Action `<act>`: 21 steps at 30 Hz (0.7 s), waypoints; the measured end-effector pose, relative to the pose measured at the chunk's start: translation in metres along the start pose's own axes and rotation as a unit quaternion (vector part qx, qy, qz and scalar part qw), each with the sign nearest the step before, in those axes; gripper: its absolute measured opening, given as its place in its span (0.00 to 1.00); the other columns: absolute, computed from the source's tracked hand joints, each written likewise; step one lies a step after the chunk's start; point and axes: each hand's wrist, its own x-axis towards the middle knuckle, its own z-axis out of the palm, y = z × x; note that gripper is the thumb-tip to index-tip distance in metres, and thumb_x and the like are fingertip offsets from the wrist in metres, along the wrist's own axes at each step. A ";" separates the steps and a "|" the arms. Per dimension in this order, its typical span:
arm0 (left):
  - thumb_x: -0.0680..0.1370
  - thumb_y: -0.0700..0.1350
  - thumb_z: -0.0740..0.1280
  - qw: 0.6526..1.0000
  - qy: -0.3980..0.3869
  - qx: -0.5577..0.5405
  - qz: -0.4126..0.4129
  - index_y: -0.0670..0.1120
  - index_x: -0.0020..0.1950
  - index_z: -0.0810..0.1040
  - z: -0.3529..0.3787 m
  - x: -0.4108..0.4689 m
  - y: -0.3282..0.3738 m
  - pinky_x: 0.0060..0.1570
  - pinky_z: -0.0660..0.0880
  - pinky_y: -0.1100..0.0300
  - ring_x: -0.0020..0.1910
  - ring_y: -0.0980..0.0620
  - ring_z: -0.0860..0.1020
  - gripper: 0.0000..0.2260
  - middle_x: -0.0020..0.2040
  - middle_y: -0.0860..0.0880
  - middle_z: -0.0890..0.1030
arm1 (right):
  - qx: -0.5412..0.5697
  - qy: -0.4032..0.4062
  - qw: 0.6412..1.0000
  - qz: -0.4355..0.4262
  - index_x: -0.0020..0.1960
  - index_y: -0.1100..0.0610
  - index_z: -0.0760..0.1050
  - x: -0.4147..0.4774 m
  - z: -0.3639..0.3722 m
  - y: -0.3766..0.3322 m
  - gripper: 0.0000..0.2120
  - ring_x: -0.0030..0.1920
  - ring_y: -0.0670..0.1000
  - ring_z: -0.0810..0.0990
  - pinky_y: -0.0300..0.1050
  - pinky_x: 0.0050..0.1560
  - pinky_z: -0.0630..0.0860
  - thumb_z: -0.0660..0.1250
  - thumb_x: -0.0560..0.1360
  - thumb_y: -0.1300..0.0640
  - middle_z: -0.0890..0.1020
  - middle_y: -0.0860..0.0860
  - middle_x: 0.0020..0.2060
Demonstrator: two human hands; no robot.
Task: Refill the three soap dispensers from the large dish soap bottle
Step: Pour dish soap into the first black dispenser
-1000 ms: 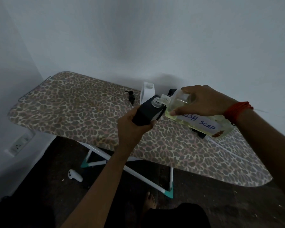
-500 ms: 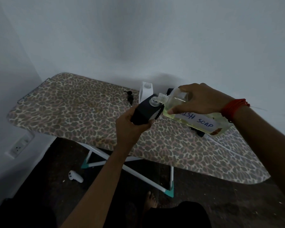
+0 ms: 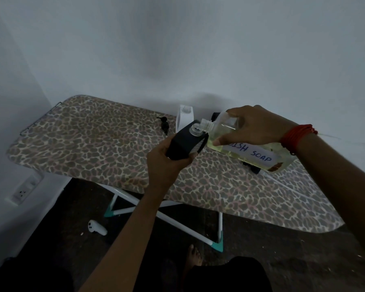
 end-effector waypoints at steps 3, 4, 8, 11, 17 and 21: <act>0.67 0.38 0.81 1.000 0.001 0.000 -0.001 0.40 0.59 0.83 0.000 -0.001 0.000 0.46 0.82 0.62 0.47 0.63 0.83 0.21 0.46 0.54 0.84 | -0.007 -0.011 1.000 -0.003 0.54 0.42 0.77 0.002 0.000 0.003 0.30 0.41 0.38 0.76 0.35 0.38 0.68 0.71 0.60 0.25 0.76 0.35 0.34; 0.68 0.38 0.81 1.000 0.001 0.000 0.001 0.40 0.59 0.83 0.000 -0.001 0.000 0.46 0.82 0.63 0.47 0.64 0.83 0.21 0.47 0.55 0.84 | -0.008 -0.008 1.000 -0.004 0.52 0.41 0.76 0.002 0.000 0.004 0.28 0.41 0.38 0.77 0.36 0.38 0.68 0.71 0.60 0.25 0.77 0.35 0.33; 0.68 0.37 0.81 1.000 -0.002 -0.005 -0.001 0.42 0.60 0.82 0.000 -0.001 0.001 0.47 0.81 0.64 0.48 0.63 0.83 0.22 0.48 0.55 0.84 | -0.014 -0.005 1.000 0.001 0.62 0.48 0.78 0.001 -0.001 0.002 0.36 0.44 0.44 0.79 0.39 0.43 0.71 0.72 0.62 0.27 0.78 0.34 0.37; 0.68 0.38 0.81 1.000 -0.002 -0.004 0.000 0.41 0.61 0.82 0.000 -0.001 0.002 0.48 0.81 0.65 0.48 0.64 0.83 0.22 0.48 0.55 0.84 | -0.009 -0.006 1.000 0.001 0.58 0.46 0.79 0.003 -0.001 0.004 0.32 0.39 0.38 0.77 0.36 0.38 0.69 0.73 0.62 0.27 0.78 0.34 0.31; 0.68 0.39 0.81 1.000 -0.002 -0.006 -0.002 0.42 0.61 0.82 0.001 0.001 0.003 0.47 0.82 0.63 0.49 0.62 0.83 0.22 0.48 0.54 0.85 | 0.000 -0.021 1.000 -0.002 0.45 0.37 0.75 0.003 -0.003 0.003 0.21 0.34 0.29 0.76 0.36 0.36 0.66 0.71 0.61 0.25 0.74 0.22 0.28; 0.68 0.38 0.81 1.000 -0.010 -0.024 -0.009 0.42 0.62 0.82 0.000 0.001 0.004 0.50 0.82 0.60 0.51 0.59 0.84 0.23 0.50 0.53 0.85 | 0.016 -0.004 1.000 -0.005 0.56 0.43 0.78 0.004 -0.002 0.005 0.28 0.37 0.36 0.76 0.35 0.38 0.67 0.73 0.62 0.28 0.76 0.28 0.27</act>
